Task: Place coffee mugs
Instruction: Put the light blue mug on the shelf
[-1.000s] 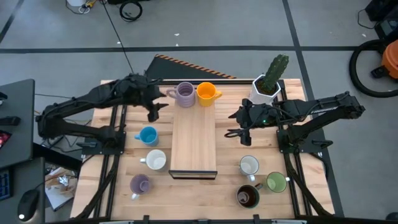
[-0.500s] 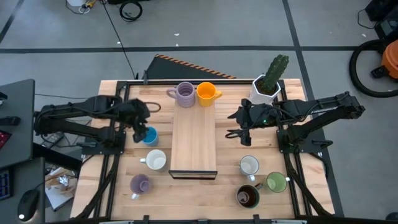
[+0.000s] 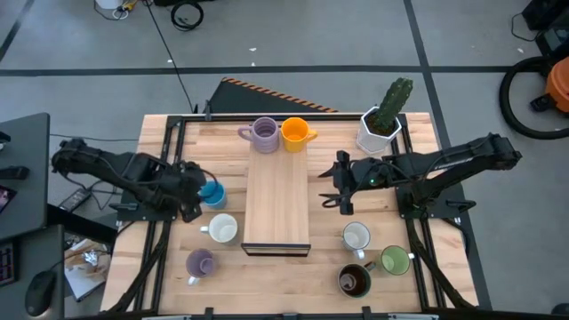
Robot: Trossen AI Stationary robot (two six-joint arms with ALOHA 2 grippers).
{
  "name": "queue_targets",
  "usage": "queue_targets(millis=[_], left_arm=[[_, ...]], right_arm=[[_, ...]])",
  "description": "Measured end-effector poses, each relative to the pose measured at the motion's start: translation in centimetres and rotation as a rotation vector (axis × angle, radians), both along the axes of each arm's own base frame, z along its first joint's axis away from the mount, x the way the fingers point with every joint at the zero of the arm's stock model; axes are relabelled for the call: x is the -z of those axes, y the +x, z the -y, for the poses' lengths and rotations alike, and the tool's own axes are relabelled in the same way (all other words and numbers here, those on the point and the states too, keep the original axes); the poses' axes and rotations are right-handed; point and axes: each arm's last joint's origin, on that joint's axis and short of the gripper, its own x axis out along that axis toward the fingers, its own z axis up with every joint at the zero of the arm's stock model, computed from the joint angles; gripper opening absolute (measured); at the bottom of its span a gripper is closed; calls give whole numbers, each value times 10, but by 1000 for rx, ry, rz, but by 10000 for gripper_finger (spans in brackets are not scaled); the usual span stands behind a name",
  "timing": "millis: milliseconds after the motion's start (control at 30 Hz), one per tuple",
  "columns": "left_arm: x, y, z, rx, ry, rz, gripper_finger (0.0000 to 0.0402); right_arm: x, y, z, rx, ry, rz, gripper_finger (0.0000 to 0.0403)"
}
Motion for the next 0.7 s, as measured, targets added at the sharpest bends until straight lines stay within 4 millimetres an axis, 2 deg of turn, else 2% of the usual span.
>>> queue_targets(millis=[133,233,400,533,700], left_arm=[[-1,0,2,-14,41,26,194],[0,1,-4,-31,39,7,188],[5,8,-24,-44,-8,-93,169],[12,5,-37,-49,-7,-249,159],[20,15,-43,-36,-69,-324,155]], right_arm=[[6,1,0,-27,-33,20,268],[3,2,1,-26,-40,43,268],[2,2,4,-19,-38,54,268],[2,3,5,-34,-20,56,268],[2,3,5,-46,-13,57,268]])
